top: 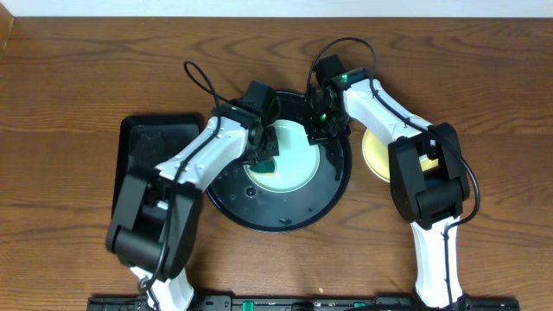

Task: Clean dirty plates on tray and stack at the side
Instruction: 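Scrub the held mint plate with the sponge in the left gripper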

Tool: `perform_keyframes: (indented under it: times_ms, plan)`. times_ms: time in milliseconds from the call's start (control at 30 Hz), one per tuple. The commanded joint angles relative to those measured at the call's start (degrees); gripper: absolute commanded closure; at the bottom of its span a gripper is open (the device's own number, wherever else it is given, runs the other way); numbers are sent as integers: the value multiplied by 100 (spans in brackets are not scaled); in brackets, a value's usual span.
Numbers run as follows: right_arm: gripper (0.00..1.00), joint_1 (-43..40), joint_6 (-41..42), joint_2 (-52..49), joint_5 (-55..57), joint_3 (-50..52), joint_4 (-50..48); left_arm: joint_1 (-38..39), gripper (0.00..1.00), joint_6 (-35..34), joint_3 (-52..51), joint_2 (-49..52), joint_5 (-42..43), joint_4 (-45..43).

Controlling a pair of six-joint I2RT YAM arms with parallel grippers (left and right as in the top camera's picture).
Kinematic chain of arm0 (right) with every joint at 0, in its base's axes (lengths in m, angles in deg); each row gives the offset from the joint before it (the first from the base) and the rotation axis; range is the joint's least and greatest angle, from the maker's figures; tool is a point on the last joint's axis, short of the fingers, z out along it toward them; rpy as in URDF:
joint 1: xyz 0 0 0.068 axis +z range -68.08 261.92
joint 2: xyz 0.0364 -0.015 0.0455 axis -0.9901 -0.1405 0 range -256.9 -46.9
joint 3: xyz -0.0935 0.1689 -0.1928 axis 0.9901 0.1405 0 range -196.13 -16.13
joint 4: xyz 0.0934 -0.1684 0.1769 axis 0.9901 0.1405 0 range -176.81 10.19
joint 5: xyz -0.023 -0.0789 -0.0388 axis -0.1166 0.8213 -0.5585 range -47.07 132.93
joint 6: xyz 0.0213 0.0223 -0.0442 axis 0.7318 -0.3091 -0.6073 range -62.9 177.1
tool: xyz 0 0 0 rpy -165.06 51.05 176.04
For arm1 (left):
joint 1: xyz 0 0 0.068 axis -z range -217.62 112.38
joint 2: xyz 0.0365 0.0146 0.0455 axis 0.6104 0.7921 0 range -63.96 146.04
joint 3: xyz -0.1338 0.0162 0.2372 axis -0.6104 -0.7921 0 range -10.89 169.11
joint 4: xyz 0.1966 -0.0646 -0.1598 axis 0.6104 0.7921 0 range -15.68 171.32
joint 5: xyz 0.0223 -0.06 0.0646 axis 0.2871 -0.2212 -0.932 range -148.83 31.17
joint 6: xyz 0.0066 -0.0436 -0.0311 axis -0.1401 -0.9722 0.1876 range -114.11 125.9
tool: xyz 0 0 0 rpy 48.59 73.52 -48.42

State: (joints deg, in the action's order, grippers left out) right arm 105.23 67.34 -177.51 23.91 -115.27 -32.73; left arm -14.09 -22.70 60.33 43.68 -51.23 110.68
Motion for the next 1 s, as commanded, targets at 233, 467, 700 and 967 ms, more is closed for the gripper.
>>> perform_keyframes:
  times_ms: [233, 467, 700, 967]
  plan:
    - [99, 72, 197, -380, 96, 214, -94, 52, 93, 1202, 151, 713, 2946, -225]
    - [99, 72, 197, -380, 98, 214, -94, 55, 93, 946, 151, 695, 2015, -184]
    - [99, 72, 197, -380, 98, 214, -96, -9, 93, -1217, 291, 579, -461, 404]
    - [99, 72, 197, -380, 101, 214, -103, 68, 92, -1187, 380, 348, -1884, 752]
